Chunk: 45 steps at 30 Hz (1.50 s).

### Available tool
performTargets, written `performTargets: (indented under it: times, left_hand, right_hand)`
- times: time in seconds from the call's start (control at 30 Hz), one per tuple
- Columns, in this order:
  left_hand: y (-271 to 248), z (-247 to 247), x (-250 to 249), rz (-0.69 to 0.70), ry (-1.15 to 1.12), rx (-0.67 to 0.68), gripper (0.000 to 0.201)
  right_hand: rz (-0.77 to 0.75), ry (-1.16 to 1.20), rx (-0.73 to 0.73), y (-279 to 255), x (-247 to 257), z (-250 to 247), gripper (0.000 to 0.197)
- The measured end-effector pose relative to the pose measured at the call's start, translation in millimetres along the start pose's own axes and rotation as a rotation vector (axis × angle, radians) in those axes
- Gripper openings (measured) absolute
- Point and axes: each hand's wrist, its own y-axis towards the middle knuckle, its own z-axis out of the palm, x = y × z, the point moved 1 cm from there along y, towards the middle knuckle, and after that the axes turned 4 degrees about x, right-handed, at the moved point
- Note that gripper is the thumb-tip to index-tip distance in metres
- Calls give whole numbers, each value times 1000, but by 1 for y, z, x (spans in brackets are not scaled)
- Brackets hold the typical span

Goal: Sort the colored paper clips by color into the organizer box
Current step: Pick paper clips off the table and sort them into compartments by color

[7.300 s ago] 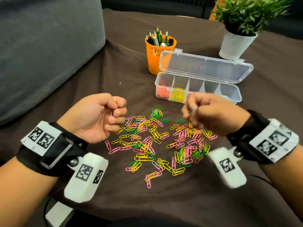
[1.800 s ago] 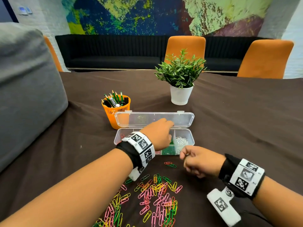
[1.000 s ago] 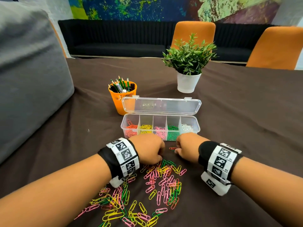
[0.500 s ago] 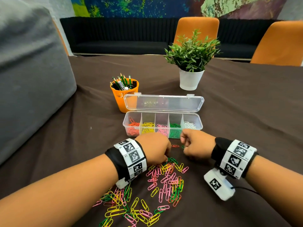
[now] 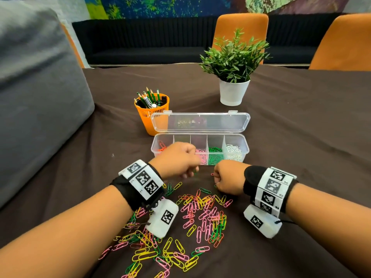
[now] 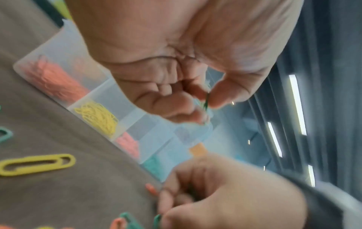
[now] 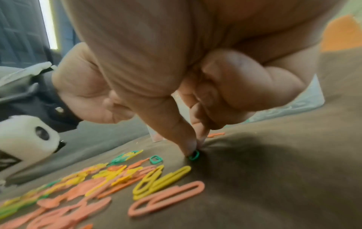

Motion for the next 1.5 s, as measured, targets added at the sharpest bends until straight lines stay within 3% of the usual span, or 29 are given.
performTargets:
  times: [0.07,0.13,0.2,0.27,0.33,0.43,0.53,0.63,0.83,0.9,1.0,1.1,1.13,1.2,1.23,1.3,1.4,1.5]
  left_hand:
    - [-5,-7,-1,-2,-201,-94,28]
    - [-12,-15,1,-33,-436,-88,24]
    - [-19,-22,7,-90,-605,-47,27]
    - [-26,-25,17,-137,-629,-45,25]
    - [-31,-28,28,-182,-487,-60,21]
    - [-35,-32,38,-171,256,-25,15]
    - [-38,-27,40,-186,832,9,22]
    - [-34,-22,42,-189,1020,-20,30]
    - [-28,-20,38,-193,1031,77,19]
    - [-29,-19,40,-170,1045,95,18]
    - [-31,-23,46,-203,909,129,16]
    - [-35,-33,47,-196,621,111,18]
    - [-38,-37,46,-216,440,74,18]
    - [-43,-40,45,-303,-132,8,19]
    - [-46,-42,46,-325,-416,-15,18]
    - [-53,-48,47,-318,-727,-40,13]
    - [-60,-50,52,-282,-881,-79,15]
    - [-66,-49,59,-288,-914,-139,19]
  right_hand:
    - [39,71,11,2,-3,0,19]
    - [57,231,36,1,-6,-2,19]
    - [73,575,72,-2,-6,-3,20]
    - [41,837,66,-2,-8,-6,16]
    - [2,909,41,-2,-6,-5,15]
    - [11,896,53,3,1,2,19]
    - [-17,588,-36,6,10,3,11]
    - [-47,259,-40,6,19,2,9]
    - [-62,76,1,4,29,1,17]
    - [-66,124,30,3,26,0,12]
    - [-30,316,20,2,16,-3,17]
    - [-13,917,46,-4,8,-5,16]
    - [-16,1189,54,-5,5,-4,16]
    - [-73,1549,32,-11,0,-1,18]
    - [-102,1630,12,-12,-1,1,19]
    - [-137,1726,-18,-12,-4,4,23]
    - [-124,1891,15,-9,-8,11,30]
    - [-98,2055,135,-5,-7,17,21]
